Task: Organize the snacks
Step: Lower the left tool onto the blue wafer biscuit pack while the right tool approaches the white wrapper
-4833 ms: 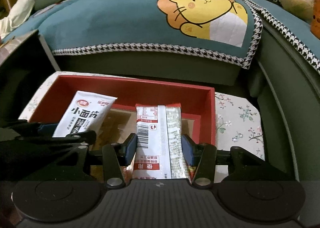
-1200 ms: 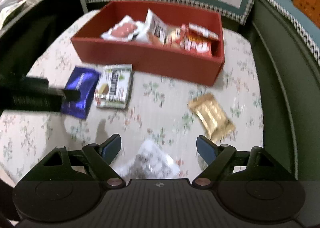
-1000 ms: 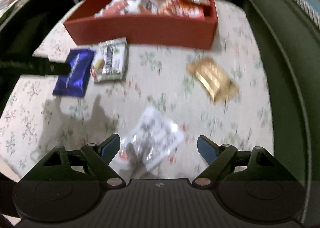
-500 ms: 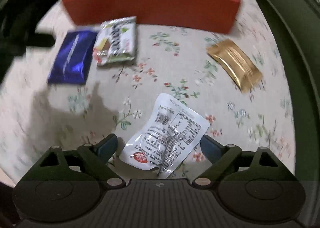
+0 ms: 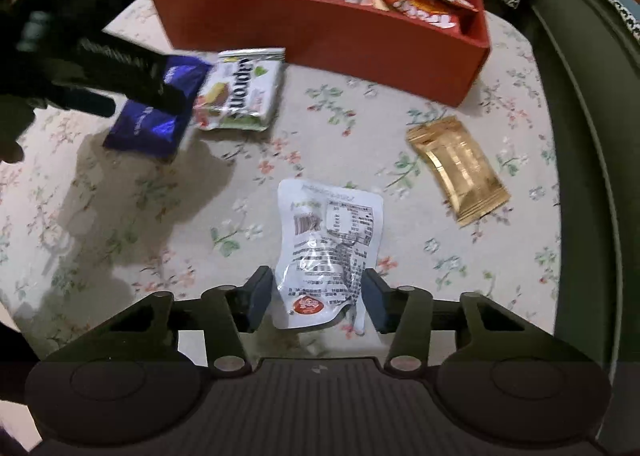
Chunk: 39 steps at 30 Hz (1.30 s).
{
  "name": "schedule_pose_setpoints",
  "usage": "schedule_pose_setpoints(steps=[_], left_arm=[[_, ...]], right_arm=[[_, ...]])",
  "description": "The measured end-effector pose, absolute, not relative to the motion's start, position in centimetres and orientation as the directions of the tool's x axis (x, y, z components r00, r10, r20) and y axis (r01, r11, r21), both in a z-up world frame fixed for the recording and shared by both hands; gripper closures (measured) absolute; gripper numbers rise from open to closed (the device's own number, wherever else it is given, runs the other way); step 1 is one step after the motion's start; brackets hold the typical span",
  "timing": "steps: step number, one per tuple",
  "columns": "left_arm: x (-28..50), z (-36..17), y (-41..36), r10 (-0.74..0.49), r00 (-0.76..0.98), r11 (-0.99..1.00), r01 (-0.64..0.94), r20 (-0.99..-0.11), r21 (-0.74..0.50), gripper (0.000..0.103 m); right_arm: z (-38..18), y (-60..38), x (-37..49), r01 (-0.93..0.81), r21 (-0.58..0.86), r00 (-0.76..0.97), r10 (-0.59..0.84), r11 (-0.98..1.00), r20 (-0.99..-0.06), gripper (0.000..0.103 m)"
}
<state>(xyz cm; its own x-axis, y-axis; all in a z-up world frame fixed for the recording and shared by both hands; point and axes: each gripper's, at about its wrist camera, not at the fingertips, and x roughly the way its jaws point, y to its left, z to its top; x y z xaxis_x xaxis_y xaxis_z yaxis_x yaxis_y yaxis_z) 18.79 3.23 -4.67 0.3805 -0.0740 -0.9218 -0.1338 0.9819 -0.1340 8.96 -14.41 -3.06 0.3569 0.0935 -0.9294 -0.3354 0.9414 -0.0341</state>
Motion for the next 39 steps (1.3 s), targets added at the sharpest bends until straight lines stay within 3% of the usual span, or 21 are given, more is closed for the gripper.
schedule_pose_setpoints(steps=[7, 14, 19, 23, 30, 33, 35, 37, 39], left_arm=[[18.7, -5.0, 1.3, -0.002, 0.397, 0.996, -0.080, -0.918, -0.036, 0.000], [15.2, -4.6, 0.5, -0.041, 0.373, 0.999, 0.008, -0.927, -0.041, 0.000], [13.2, -4.4, 1.0, -0.078, 0.371, 0.997, 0.013, -0.925, -0.079, 0.000], [13.4, -3.3, 2.4, -0.149, 0.398, 0.982, -0.051, -0.905, -0.184, 0.000], [17.7, -5.2, 2.5, -0.069, 0.393, 0.984, -0.126, -0.917, -0.129, 0.000], [18.0, -5.7, 1.0, -0.012, 0.389, 0.995, -0.087, -0.921, -0.049, 0.000], [17.9, -5.7, 0.7, 0.001, 0.394, 0.996, -0.080, -0.919, -0.033, 0.000], [17.4, -5.6, 0.6, -0.012, 0.395, 0.997, -0.066, -0.919, -0.041, 0.000], [16.5, -5.4, 0.4, -0.022, 0.394, 0.999, -0.034, -0.919, -0.038, 0.000]], right_arm=[[-4.2, -15.3, 9.7, -0.322, -0.025, 0.338, 0.090, 0.947, -0.937, 0.022], [-4.8, -15.3, 9.4, -0.297, -0.050, 0.345, 0.058, 0.953, -0.937, 0.000], [-5.1, -15.6, 9.3, -0.273, -0.029, 0.348, 0.070, 0.962, -0.935, 0.000], [-5.2, -15.4, 9.4, -0.259, -0.043, 0.365, 0.056, 0.965, -0.929, 0.000], [-5.2, -15.5, 9.4, -0.249, -0.053, 0.401, 0.053, 0.967, -0.915, 0.000], [-4.9, -15.0, 8.8, -0.287, -0.076, 0.406, 0.050, 0.955, -0.912, 0.008], [-4.3, -14.4, 8.3, -0.327, -0.055, 0.404, 0.087, 0.943, -0.911, 0.029], [-4.0, -14.0, 8.2, -0.351, -0.055, 0.402, 0.097, 0.935, -0.911, 0.036], [-3.7, -14.0, 8.2, -0.350, -0.052, 0.398, 0.099, 0.935, -0.912, 0.037]])
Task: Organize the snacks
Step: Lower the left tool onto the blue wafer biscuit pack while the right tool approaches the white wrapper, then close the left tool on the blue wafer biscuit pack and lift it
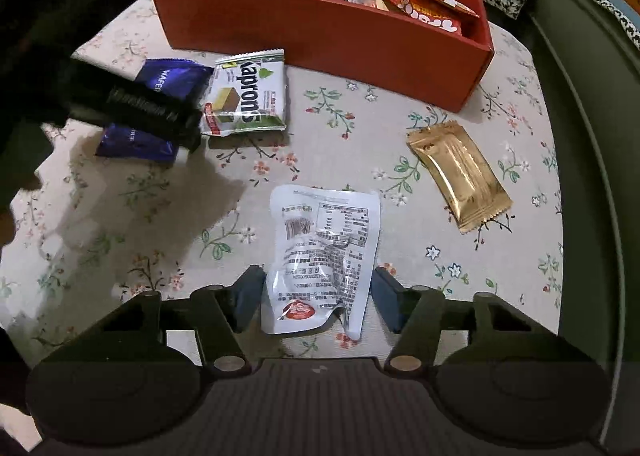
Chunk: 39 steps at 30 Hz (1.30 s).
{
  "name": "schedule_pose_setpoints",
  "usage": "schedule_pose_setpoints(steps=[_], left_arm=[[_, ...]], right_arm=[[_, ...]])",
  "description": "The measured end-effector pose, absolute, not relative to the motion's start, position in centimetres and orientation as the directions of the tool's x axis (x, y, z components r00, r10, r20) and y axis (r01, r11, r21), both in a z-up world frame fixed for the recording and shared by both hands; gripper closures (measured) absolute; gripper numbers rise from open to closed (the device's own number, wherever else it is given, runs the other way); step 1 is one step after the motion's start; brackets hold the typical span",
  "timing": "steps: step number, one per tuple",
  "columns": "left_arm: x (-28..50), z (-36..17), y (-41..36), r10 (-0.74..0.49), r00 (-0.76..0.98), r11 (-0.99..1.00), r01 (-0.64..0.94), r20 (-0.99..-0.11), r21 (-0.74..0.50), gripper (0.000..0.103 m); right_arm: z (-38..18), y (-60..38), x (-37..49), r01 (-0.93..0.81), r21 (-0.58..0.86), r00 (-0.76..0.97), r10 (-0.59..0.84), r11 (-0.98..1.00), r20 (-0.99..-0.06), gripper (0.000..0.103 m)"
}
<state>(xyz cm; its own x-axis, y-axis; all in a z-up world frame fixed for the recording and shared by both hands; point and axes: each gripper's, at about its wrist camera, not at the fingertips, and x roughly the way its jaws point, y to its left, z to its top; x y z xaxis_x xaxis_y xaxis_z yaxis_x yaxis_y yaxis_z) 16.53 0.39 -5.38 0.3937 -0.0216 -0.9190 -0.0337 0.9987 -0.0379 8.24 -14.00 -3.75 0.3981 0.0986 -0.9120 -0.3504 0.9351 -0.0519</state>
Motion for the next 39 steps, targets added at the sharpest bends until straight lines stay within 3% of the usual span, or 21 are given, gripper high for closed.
schedule_pose_setpoints(steps=[10, 18, 27, 39], left_arm=[[12.0, -2.8, 1.4, -0.142, 0.415, 0.987, -0.010, -0.899, -0.160, 0.000], [15.2, -4.8, 0.9, -0.101, 0.353, 0.984, -0.103, -0.930, -0.146, 0.000], [16.5, -5.3, -0.5, 0.011, 0.391, 0.993, -0.110, -0.921, -0.035, 0.000], [11.5, -3.7, -0.9, -0.070, 0.388, 0.998, 0.026, -0.919, -0.065, 0.000]], right_arm=[[-2.7, -14.0, 6.1, -0.404, -0.019, 0.382, 0.150, 0.914, -0.912, 0.038], [-2.9, -14.8, 6.5, -0.386, 0.016, 0.354, 0.164, 0.923, -0.921, 0.037], [-2.6, -15.1, 7.4, -0.367, 0.011, 0.367, 0.156, 0.930, -0.917, 0.037], [-1.8, -14.8, 6.9, -0.379, -0.011, 0.398, 0.152, 0.925, -0.905, 0.037]])
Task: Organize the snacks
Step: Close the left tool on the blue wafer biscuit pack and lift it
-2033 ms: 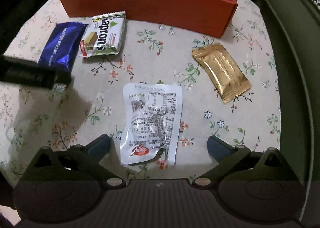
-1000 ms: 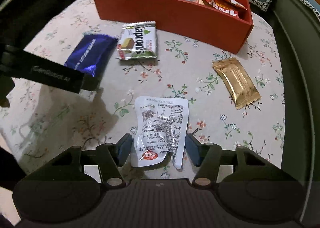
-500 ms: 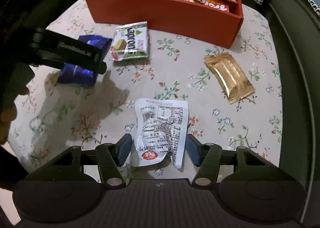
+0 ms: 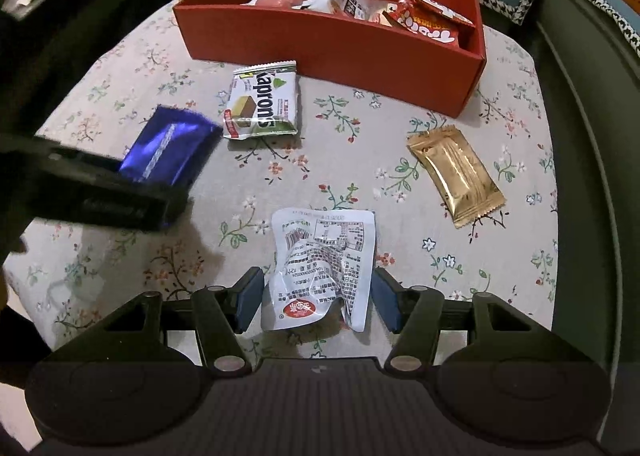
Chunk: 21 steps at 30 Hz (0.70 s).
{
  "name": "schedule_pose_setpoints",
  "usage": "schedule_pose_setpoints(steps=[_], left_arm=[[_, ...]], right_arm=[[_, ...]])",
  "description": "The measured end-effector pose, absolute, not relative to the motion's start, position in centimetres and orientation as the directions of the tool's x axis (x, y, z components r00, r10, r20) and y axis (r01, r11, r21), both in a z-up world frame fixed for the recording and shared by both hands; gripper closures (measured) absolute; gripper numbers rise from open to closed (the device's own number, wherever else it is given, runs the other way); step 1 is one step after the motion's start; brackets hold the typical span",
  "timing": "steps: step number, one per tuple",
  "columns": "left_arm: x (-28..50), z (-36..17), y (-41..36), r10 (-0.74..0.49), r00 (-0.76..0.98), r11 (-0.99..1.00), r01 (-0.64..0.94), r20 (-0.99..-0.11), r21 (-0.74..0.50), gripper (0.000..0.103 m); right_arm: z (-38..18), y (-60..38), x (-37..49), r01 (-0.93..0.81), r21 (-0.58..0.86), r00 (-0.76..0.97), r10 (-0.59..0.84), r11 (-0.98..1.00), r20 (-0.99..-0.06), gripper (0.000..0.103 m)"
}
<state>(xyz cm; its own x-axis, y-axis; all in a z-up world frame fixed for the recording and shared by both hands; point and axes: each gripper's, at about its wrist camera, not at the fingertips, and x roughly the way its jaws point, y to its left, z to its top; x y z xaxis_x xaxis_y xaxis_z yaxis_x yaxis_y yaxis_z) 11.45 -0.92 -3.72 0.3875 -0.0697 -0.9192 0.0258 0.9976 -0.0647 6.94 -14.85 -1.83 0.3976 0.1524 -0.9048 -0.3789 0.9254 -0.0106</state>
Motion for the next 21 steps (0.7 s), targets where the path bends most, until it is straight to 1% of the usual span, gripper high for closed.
schedule_pose_setpoints(steps=[5, 14, 21], left_arm=[[11.5, -3.5, -1.6, -0.056, 0.402, 0.998, 0.051, -0.914, -0.039, 0.000], [12.7, -4.8, -1.6, -0.028, 0.390, 0.999, 0.027, -0.921, -0.019, 0.000], [11.4, -3.9, -1.7, -0.061, 0.400, 0.997, 0.072, -0.915, -0.036, 0.000]], right_arm=[[-1.8, -14.9, 6.8, -0.374, -0.022, 0.408, 0.143, 0.927, -0.902, 0.037], [-1.9, -14.8, 6.9, -0.377, -0.057, 0.423, 0.117, 0.924, -0.899, 0.037], [-1.5, -14.4, 6.7, -0.383, -0.120, 0.463, 0.078, 0.916, -0.883, 0.037]])
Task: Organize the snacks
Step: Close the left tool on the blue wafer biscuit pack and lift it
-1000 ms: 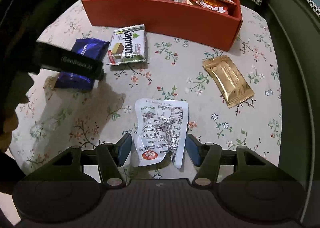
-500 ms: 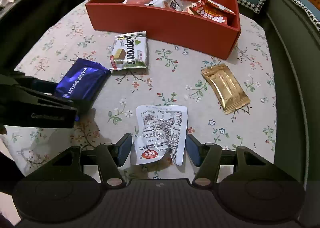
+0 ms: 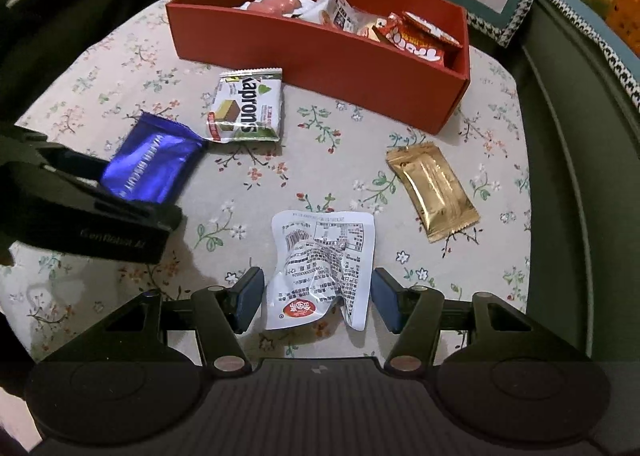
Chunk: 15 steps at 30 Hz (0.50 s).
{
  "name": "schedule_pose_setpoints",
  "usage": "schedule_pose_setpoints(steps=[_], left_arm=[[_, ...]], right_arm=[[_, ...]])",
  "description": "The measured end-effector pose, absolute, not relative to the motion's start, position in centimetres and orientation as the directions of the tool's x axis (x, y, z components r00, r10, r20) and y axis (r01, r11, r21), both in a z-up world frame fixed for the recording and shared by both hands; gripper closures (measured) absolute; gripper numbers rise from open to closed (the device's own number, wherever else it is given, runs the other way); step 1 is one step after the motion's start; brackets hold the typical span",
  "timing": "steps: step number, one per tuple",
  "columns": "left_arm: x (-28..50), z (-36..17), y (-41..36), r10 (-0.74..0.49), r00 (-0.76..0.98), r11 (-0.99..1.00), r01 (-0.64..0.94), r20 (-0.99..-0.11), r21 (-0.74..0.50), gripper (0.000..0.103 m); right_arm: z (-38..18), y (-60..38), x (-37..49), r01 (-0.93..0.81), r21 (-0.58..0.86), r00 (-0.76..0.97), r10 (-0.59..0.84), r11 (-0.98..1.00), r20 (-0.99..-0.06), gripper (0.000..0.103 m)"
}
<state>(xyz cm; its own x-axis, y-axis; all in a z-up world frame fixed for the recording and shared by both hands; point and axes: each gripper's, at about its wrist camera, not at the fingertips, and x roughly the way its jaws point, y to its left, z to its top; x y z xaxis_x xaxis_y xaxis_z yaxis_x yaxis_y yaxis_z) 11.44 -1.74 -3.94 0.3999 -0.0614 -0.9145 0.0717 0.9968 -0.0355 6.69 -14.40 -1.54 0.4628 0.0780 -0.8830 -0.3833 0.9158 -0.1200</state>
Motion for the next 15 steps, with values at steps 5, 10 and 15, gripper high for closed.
schedule_pose_setpoints(steps=[5, 10, 15], left_arm=[[11.0, -3.3, -1.5, -0.089, 0.403, 0.995, 0.070, -0.911, -0.066, 0.000], [11.0, -2.7, -1.8, -0.100, 0.417, 0.994, 0.081, -0.904, -0.073, 0.000], [10.8, -2.3, -1.8, -0.120, 0.417, 0.992, 0.085, -0.901, -0.092, 0.000]], right_arm=[[-1.1, -14.3, 6.5, -0.383, -0.133, 0.482, 0.075, 0.914, -0.873, 0.038], [-1.0, -14.1, 6.5, -0.387, -0.146, 0.492, 0.070, 0.910, -0.868, 0.038], [-0.9, -14.1, 6.5, -0.389, -0.145, 0.497, 0.075, 0.910, -0.864, 0.038]])
